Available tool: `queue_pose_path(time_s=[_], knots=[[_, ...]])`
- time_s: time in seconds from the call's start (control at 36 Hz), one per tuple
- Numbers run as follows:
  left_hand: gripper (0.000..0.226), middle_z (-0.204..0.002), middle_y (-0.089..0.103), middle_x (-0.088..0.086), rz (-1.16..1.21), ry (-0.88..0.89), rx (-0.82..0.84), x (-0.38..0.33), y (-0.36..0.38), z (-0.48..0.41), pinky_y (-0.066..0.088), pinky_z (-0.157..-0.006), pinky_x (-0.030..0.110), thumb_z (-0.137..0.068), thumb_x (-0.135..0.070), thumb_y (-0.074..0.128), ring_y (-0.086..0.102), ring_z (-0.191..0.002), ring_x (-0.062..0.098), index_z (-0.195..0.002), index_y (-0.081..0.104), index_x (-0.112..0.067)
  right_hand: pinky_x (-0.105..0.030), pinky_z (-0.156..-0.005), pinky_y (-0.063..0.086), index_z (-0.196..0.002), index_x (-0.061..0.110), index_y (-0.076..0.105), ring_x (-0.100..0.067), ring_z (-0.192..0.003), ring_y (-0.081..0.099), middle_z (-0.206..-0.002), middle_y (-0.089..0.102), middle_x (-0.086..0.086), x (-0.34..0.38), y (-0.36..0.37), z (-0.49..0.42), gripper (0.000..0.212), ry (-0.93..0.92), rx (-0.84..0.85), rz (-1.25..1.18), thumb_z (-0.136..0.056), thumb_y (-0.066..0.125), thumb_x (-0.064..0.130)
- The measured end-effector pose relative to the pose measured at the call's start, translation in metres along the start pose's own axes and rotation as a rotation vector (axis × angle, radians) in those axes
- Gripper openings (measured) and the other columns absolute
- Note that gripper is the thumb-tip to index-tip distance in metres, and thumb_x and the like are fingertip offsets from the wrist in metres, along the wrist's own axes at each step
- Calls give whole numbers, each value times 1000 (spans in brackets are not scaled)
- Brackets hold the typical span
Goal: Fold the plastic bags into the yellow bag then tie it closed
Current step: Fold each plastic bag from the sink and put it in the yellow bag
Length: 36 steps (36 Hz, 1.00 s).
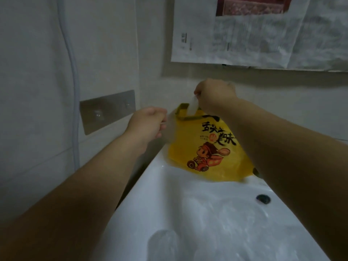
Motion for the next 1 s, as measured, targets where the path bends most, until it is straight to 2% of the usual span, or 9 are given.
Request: queue_pose_path(time_s=[0.19, 0.28, 0.33, 0.39, 0.58, 0.72, 0.81, 0.92, 1.0], knots=[[10, -94, 65, -2, -17, -10, 20, 10, 4, -9, 52, -83, 31, -97, -22, 54, 63, -93, 15, -93, 62, -26, -38, -85, 41, -96, 7, 55, -23, -81, 50, -81, 49, -5, 17, 34, 3, 33, -127, 407, 195, -101, 31, 30], [12, -94, 66, -1, -20, -28, 19, 15, 4, -4, 52, -80, 30, -97, -21, 54, 63, -92, 16, -103, 64, -21, -39, -89, 37, -101, 8, 56, -23, -90, 54, -106, 55, -13, 13, 27, 8, 38, -78, 434, 157, -102, 28, 33], [19, -93, 66, 0, -23, -33, 25, 15, 4, 3, 51, -75, 28, -96, -21, 54, 62, -90, 15, -112, 65, -17, -50, -109, 21, -141, 21, 42, -33, -131, 39, -146, 39, -12, 7, 16, 13, 50, -52, 356, 151, -100, 26, 46], [23, -93, 65, 0, -24, -29, 36, 13, 4, 11, 50, -72, 26, -96, -21, 54, 61, -85, 13, -115, 64, -16, -53, -112, 11, -147, 26, 34, -34, -139, 29, -152, 32, -11, 5, 5, 17, 52, -55, 256, 111, -99, 28, 46], [12, -82, 62, 0, -59, -33, 51, 4, 2, 52, 50, -72, 27, -96, -19, 53, 58, -76, 13, -93, 65, -21, -47, -109, 29, -122, 14, 60, -31, -113, 55, -118, 64, -9, 9, -28, 61, 33, -99, -95, -183, -97, 41, 24], [12, -85, 55, 4, -186, -127, 187, 36, 20, 97, 36, -60, 24, -94, -15, 56, 50, -75, 15, -83, 59, -16, -33, -59, 44, -101, 7, 66, -24, -69, 56, -88, 67, -9, 4, -15, 124, 27, -90, -142, -370, -94, 45, 22], [14, -95, 56, 3, -371, -220, 325, 69, 33, 136, 40, -63, 24, -93, -19, 61, 51, -84, 17, -105, 66, -12, -32, -66, 47, -99, 9, 67, -25, -82, 60, -91, 67, -7, -6, 15, 172, 25, -34, -34, -402, -94, 47, 23], [68, -139, 48, 9, -720, -375, 569, 104, 38, 175, 45, -98, 35, -85, -30, 72, 50, -122, 27, -144, 43, -12, -28, -76, 47, -113, 12, 67, -26, -99, 59, -110, 67, -8, -24, 51, 221, 28, 89, 88, -487, -94, 50, 24], [68, -118, 58, 12, -869, -335, 653, 107, 42, 192, 51, -75, 31, -85, -20, 72, 62, -99, 27, -145, 41, -12, -22, -83, 40, -120, 14, 65, -21, -111, 57, -124, 63, -3, -34, 70, 252, 32, 153, 156, -501, -94, 50, 25]])
Point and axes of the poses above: each hand's wrist, its own z-axis away from the middle knuckle, its own y-axis out of the palm, x = y × z, the point moved 6 cm from there along -z, towards the middle knuckle
